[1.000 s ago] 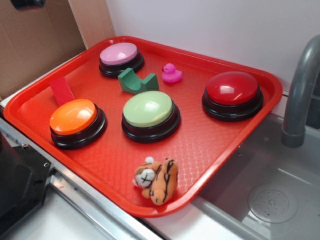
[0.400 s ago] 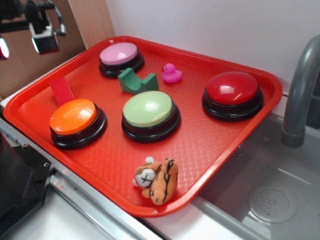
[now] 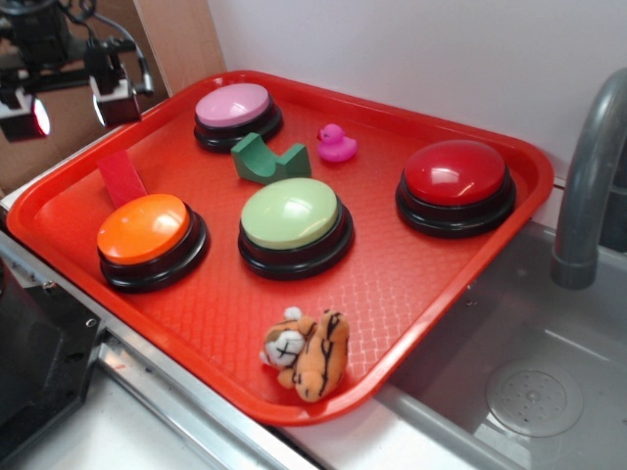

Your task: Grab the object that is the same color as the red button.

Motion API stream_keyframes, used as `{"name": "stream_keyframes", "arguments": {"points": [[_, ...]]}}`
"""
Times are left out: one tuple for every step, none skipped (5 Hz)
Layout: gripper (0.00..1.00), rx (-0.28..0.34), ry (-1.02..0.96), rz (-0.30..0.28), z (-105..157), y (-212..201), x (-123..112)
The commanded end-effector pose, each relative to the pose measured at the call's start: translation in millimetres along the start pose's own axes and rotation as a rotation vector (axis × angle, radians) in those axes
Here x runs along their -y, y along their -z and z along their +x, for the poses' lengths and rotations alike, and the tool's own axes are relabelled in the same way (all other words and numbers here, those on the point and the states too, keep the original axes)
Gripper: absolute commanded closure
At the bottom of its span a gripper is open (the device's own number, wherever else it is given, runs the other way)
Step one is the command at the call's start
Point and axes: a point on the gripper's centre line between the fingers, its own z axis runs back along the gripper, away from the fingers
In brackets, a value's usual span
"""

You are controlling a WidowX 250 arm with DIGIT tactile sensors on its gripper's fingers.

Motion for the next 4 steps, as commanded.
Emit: {"name": "stream_keyframes", "arguments": {"points": [[0.0,0.049,-0.007,-0.056,13,28,-5],[0.0,0.046,0.02,-0.088,16,40,-3],[0.0,0.027,0.052,-0.134,15,53,5],[0.0,0.025,0.075,-0.161,16,61,12]]}}
